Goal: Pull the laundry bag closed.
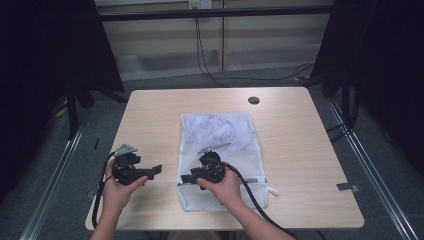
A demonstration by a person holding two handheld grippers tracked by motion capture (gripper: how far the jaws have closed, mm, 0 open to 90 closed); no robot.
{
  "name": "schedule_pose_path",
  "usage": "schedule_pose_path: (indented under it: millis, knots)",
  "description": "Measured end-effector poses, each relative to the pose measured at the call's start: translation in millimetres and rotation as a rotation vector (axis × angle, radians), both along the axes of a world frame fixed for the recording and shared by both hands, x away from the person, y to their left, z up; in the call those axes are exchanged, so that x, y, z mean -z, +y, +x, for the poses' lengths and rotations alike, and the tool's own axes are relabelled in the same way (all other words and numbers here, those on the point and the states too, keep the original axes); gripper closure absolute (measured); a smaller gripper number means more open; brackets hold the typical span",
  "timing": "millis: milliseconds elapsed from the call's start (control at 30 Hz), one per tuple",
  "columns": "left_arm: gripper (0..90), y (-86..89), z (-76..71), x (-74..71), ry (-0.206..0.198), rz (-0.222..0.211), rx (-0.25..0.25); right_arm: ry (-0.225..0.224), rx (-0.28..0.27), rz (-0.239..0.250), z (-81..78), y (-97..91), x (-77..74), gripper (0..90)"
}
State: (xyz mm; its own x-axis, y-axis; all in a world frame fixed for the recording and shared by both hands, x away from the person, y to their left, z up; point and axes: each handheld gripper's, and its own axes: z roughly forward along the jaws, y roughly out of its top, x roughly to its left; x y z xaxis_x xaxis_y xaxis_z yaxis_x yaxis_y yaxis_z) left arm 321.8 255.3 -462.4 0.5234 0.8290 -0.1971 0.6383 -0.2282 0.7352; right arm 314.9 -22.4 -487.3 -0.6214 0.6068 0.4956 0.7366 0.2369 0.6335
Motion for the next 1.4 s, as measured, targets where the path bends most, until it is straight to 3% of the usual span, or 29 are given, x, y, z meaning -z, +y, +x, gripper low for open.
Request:
schedule_pose_path:
  millis: [533,633,1100,1400]
  knots:
    - [6.0,1.1,0.4,0.0,0.008,-0.007,0.008,0.043,-0.017,0.000,0.4,10.7,5.8,59.0]
    - [6.1,2.3,0.4,-0.2,0.006,0.000,0.005,0.047,-0.018,-0.009,1.2,12.9,6.8,64.6]
    - [6.1,3.7,0.1,0.5,0.017,0.004,0.007,0.085,-0.039,-0.020,2.1,21.9,11.2,71.4]
    - [6.1,4.7,-0.3,1.3,0.022,0.004,0.004,0.112,-0.029,-0.032,3.5,27.2,15.0,78.5]
